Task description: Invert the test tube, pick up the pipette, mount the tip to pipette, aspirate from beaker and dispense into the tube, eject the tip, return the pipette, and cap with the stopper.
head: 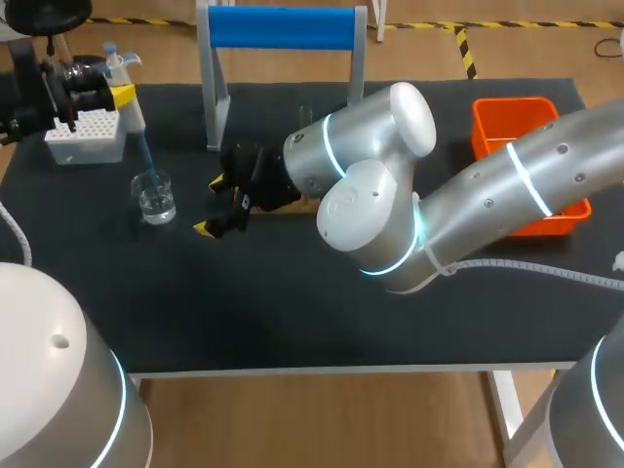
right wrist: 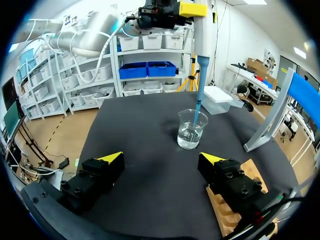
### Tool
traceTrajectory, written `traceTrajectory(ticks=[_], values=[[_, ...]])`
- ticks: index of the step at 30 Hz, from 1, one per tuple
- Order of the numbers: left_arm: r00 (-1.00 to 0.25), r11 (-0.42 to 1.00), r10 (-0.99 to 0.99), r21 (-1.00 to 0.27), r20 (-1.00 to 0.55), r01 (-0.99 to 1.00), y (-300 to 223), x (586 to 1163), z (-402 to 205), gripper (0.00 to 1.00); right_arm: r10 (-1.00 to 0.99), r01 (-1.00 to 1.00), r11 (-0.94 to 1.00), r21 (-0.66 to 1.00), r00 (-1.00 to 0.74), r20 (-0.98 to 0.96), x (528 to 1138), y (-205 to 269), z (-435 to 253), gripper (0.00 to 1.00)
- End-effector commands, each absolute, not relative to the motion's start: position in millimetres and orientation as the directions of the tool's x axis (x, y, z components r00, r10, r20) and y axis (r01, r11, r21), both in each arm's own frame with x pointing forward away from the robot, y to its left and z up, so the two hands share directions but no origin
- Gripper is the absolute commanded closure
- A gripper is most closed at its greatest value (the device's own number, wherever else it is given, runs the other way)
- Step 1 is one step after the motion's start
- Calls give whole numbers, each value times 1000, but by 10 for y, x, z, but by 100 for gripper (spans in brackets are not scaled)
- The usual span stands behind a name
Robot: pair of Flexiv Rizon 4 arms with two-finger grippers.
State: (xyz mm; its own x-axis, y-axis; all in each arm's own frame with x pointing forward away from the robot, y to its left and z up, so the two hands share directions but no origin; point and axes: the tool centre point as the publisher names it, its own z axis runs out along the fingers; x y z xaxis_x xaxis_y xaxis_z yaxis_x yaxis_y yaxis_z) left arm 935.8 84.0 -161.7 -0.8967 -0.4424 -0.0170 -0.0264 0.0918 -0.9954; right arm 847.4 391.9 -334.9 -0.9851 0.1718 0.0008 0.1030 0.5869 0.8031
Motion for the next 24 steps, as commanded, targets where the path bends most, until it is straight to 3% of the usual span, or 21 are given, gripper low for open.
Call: traceTrajectory(ticks=[1,24], values=[[-897,85,-442,-996,-21,-18,834,9375,-1700,100,168,105,597,796,-986,4,8483,3911,-3316,0],[-895,173,-440,-985,-80,3,821,9368,-1917,100,168,105,597,796,-986,4,8483,3911,-3316,0]])
